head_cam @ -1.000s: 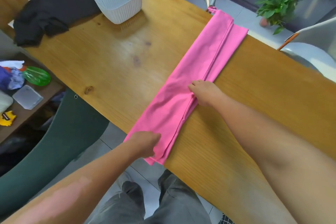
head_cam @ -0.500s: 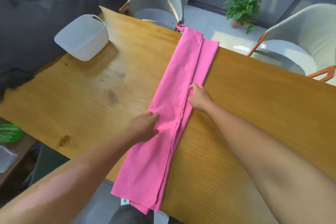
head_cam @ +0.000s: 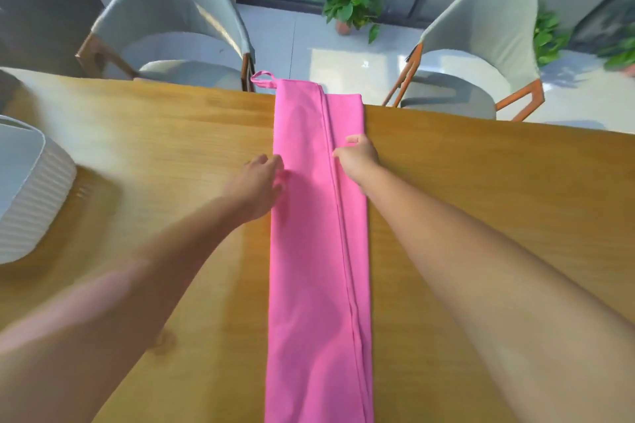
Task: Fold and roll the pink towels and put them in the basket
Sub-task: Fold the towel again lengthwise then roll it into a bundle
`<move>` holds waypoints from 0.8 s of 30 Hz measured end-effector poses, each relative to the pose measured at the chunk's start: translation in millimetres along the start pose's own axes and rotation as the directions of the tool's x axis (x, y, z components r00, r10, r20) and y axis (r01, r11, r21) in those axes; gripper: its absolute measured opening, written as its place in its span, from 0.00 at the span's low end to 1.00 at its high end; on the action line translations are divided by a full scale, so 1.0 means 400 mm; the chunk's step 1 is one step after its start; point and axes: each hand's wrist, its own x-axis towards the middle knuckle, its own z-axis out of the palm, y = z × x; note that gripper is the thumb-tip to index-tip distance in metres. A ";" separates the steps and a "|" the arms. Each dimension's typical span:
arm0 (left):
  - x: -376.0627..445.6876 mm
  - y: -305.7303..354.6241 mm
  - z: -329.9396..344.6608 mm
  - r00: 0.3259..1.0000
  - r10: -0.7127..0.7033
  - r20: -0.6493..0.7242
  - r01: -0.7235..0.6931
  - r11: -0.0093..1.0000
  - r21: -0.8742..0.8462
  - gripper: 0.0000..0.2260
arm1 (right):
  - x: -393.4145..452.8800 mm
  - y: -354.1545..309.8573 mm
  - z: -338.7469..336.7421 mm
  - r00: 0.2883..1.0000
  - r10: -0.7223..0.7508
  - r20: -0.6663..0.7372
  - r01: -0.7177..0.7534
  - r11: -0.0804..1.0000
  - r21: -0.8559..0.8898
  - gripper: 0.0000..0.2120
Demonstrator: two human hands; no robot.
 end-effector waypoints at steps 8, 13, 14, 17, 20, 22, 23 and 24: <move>0.197 -0.053 -0.025 0.996 0.073 -0.056 -0.073 0.997 -0.009 0.14 | 0.101 -0.077 0.082 0.996 0.076 -0.051 -0.071 0.994 0.087 0.19; 0.261 -0.060 -0.093 0.986 0.161 -0.042 -0.162 0.987 0.001 0.14 | 0.104 -0.101 0.110 0.997 -0.038 -0.061 0.038 0.999 -0.010 0.10; 0.280 -0.059 -0.108 0.985 0.167 -0.046 -0.167 0.986 0.006 0.14 | 0.101 -0.100 0.110 0.995 -0.070 -0.071 0.068 0.997 -0.032 0.08; 0.332 -0.043 -0.140 0.982 0.185 -0.025 -0.184 0.982 0.046 0.16 | 0.087 -0.086 0.098 0.987 -0.103 -0.122 0.097 0.994 -0.058 0.06; 0.361 -0.006 -0.140 0.979 0.205 0.002 -0.205 0.978 0.037 0.19 | 0.080 -0.070 0.073 0.976 -0.118 -0.181 0.116 0.993 -0.022 0.06; 0.367 0.025 -0.126 0.973 0.229 0.032 -0.230 0.973 0.037 0.20 | 0.078 -0.057 0.055 0.973 -0.129 -0.191 0.128 0.992 -0.013 0.10; 0.368 0.040 -0.116 0.969 0.241 0.048 -0.243 0.969 0.036 0.20 | 0.080 -0.050 0.046 0.973 -0.130 -0.190 0.130 0.991 -0.011 0.13; 0.370 0.052 -0.105 0.966 0.250 0.059 -0.252 0.967 0.033 0.20 | 0.082 -0.043 0.039 0.973 -0.129 -0.189 0.129 0.992 -0.014 0.17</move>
